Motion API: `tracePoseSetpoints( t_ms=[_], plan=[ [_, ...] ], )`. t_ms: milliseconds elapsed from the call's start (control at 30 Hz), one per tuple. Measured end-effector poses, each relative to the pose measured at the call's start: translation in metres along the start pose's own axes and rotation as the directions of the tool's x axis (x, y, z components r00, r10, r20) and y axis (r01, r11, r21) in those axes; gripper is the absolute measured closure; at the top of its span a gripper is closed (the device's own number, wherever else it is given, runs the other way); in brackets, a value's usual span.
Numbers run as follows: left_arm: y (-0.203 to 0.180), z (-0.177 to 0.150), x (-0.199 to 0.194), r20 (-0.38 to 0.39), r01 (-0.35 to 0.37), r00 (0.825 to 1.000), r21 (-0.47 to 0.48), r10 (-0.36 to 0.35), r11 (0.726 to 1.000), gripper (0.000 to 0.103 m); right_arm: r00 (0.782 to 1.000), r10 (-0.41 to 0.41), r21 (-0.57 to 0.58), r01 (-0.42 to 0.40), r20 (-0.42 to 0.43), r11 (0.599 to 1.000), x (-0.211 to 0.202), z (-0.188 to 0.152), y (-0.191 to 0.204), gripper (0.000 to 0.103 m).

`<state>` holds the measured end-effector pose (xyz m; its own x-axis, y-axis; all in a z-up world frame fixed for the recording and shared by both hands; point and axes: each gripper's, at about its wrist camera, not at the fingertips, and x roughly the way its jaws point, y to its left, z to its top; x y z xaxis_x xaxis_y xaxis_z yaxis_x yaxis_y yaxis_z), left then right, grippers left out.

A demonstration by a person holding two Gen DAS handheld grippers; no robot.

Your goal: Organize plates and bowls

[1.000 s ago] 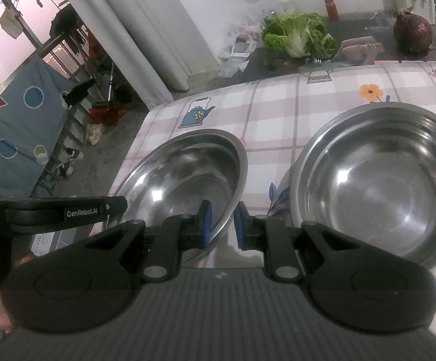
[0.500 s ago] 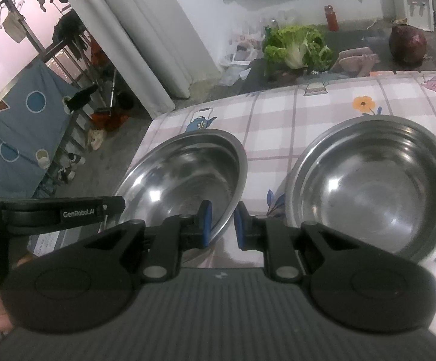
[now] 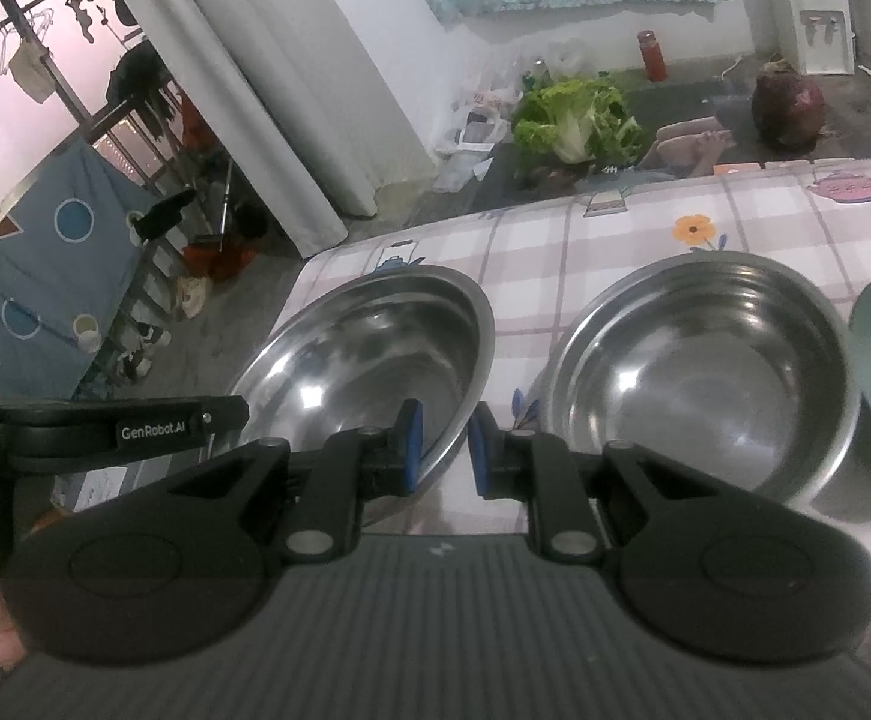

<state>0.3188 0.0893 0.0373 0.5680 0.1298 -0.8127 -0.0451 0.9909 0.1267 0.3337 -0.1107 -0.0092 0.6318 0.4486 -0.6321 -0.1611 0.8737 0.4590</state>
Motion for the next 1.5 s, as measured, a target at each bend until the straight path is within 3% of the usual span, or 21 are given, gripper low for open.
tracePoseSetpoints(
  t_ms=[567, 600, 667, 900, 1033, 1133, 1267, 1500],
  plan=[
    [-0.055, 0.002, -0.02, 0.023, 0.034, 0.999, 0.053, -0.035, 0.998, 0.085, 0.998, -0.03, 0.045, 0.028, 0.049, 0.999, -0.046, 0.002, -0.039, 0.087],
    [-0.057, 0.003, -0.021, 0.024, 0.052, 0.998, 0.054, -0.053, 0.997, 0.09, 0.998, -0.032, 0.047, 0.03, 0.051, 0.998, -0.048, 0.002, -0.042, 0.087],
    [-0.067, 0.003, -0.024, 0.019, 0.09, 0.996, 0.057, -0.091, 0.994, 0.091, 0.999, -0.015, 0.053, 0.013, 0.048, 0.998, -0.052, 0.002, -0.046, 0.088],
    [-0.099, 0.011, -0.027, 0.026, 0.101, 0.994, 0.095, -0.104, 0.99, 0.091, 0.996, -0.056, 0.034, 0.053, 0.07, 0.998, -0.06, 0.005, -0.058, 0.088],
    [-0.083, 0.011, -0.039, 0.076, 0.055, 0.995, 0.1, -0.063, 0.993, 0.084, 0.993, -0.073, 0.059, 0.067, 0.093, 0.996, -0.07, 0.017, -0.086, 0.088],
    [-0.062, 0.01, -0.036, 0.059, 0.035, 0.997, 0.069, -0.039, 0.997, 0.083, 0.994, -0.044, 0.078, 0.036, 0.096, 0.996, -0.078, 0.023, -0.098, 0.086],
    [-0.035, 0.001, -0.02, 0.025, 0.044, 0.999, 0.018, -0.044, 0.999, 0.073, 0.999, -0.016, 0.056, 0.013, 0.047, 0.998, -0.071, 0.018, -0.098, 0.085],
    [-0.023, -0.017, 0.014, -0.045, 0.076, 0.996, 0.024, -0.075, 0.997, 0.063, 0.996, 0.063, 0.072, -0.059, -0.058, 0.996, -0.044, -0.005, -0.076, 0.083]
  ],
)
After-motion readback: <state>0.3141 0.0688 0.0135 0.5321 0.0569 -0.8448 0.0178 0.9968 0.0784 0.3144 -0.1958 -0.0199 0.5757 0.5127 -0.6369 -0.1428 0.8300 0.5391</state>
